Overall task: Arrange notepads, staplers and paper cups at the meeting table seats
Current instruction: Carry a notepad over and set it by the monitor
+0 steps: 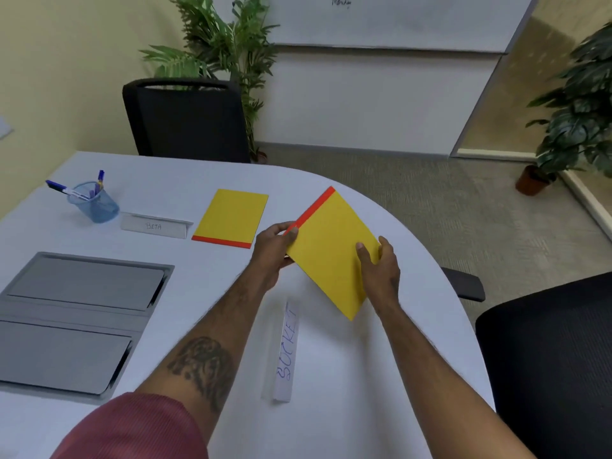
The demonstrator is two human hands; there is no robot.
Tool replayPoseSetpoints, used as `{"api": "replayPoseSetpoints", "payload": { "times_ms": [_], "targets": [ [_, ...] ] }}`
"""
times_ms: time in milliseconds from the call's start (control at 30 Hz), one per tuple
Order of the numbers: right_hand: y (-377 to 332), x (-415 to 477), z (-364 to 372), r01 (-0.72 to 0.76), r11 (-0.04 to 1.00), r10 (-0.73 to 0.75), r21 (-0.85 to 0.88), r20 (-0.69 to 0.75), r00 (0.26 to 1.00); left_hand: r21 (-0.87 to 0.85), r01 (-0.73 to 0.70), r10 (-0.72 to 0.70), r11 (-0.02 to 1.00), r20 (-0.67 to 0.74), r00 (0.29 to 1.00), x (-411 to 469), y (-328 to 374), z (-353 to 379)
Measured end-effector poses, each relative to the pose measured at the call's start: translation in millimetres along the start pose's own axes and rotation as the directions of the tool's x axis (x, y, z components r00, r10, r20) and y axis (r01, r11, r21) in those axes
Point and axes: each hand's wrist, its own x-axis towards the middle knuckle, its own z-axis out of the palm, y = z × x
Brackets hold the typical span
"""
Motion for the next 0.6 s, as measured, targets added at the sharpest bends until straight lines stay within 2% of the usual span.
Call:
{"api": "replayPoseSetpoints", "payload": {
  "times_ms": [367, 600],
  "targets": [
    [-82, -66, -38, 0.122, 0.991, -0.133, 0.061, 0.23, 0.964, -0.037, -0.122, 0.12, 0.992, -0.043, 0.992, -90, 65, -25],
    [-119, -109, -45, 0.085, 0.978, -0.146, 0.193, 0.327, 0.934, -0.054, -0.167, 0.163, 0.984, -0.073, 0.984, -154, 88, -55]
  ]
}}
